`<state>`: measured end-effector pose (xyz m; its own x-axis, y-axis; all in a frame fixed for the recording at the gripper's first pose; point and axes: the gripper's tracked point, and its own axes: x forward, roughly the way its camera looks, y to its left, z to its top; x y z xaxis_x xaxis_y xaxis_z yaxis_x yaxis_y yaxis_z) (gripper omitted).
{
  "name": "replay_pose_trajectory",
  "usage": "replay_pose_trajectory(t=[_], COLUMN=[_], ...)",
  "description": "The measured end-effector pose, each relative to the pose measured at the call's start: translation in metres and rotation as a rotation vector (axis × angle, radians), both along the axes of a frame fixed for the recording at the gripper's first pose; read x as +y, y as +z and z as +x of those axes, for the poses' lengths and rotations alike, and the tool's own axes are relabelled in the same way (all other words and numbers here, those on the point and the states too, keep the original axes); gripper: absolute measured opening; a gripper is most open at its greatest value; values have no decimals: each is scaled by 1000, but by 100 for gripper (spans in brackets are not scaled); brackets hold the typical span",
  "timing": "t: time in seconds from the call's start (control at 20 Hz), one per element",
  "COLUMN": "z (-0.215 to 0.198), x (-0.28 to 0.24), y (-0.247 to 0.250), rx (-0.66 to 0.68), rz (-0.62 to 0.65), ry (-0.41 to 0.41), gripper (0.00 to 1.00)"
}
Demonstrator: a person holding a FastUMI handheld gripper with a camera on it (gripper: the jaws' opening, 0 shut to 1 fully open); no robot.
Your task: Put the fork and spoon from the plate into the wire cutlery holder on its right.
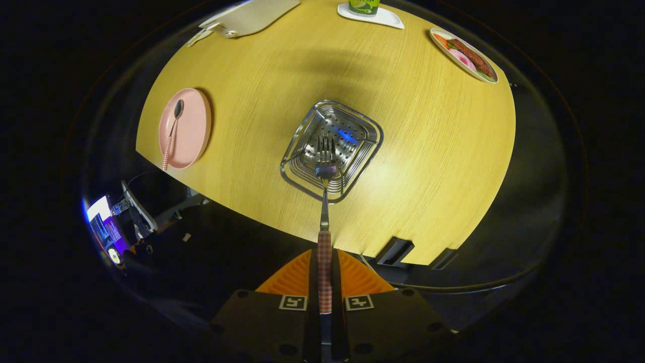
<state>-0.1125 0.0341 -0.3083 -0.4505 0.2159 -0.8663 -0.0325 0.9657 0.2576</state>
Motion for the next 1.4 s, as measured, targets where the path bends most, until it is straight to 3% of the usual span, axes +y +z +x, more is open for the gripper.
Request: replay_pose_trajectory(t=[0.4, 0.7, 0.9, 1.15, 1.4], z=[18, 30, 45, 75, 97], x=[6, 6, 1, 10, 78], y=[-27, -33, -23, 19, 71], rx=[125, 81, -52, -262, -448], rz=[-14, -4, 6, 46, 170], ry=[4, -34, -105, -213, -250], gripper=[13, 17, 33, 33, 32])
